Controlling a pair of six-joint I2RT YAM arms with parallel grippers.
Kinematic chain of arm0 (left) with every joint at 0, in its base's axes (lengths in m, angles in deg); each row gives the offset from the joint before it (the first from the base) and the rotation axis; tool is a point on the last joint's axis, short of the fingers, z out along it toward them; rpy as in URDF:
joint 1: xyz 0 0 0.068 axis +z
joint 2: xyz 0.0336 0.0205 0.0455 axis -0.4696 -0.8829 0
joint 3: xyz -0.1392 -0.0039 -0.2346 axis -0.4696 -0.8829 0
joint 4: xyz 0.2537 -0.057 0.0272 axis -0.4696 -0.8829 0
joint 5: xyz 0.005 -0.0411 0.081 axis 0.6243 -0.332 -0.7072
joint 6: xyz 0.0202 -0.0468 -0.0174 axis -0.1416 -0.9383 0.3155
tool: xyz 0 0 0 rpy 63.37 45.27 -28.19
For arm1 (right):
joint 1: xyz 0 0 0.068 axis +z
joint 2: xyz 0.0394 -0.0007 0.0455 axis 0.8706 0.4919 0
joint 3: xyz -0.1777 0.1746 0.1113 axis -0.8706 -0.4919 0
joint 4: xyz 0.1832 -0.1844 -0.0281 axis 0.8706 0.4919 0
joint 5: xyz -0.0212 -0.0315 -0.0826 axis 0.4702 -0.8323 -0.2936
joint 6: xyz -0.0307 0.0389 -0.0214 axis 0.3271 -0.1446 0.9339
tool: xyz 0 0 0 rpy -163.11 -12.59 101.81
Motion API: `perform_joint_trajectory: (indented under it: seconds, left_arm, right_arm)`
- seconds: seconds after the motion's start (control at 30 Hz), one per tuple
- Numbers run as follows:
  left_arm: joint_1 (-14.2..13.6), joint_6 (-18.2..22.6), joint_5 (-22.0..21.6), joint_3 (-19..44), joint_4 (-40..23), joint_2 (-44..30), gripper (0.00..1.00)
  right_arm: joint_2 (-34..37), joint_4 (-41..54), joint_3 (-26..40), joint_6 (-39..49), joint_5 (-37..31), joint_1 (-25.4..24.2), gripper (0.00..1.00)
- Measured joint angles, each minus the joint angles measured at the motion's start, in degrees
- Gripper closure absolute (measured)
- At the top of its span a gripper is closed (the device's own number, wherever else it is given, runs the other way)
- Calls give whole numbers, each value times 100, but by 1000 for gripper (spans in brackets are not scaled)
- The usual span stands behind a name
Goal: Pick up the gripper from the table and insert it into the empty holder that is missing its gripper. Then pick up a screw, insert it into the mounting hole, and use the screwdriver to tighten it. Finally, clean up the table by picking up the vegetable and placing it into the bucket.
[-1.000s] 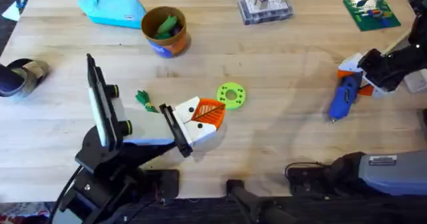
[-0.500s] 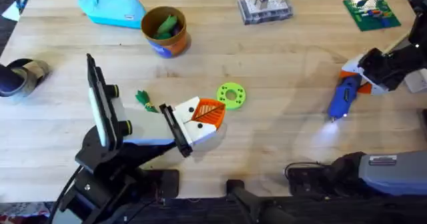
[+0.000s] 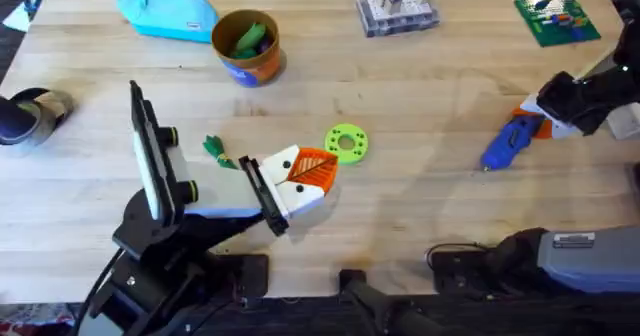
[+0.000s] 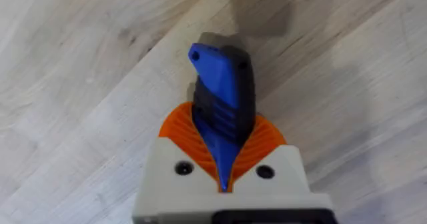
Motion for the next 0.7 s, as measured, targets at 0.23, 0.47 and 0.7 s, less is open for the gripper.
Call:
perform_joint_trajectory:
  seconds: [0.23, 0.47, 0.7]
  left_arm:
    - [0, 0, 0, 0, 0, 0, 987]
    - [0, 0, 0, 0, 0, 0, 987]
    - [0, 0, 0, 0, 0, 0, 987]
  right_arm:
    - [-1, 13, 0, 22, 0, 0, 964]
    - [6, 47, -2, 42, 20, 4, 611]
    - [221, -89, 0, 68, 15, 5, 383]
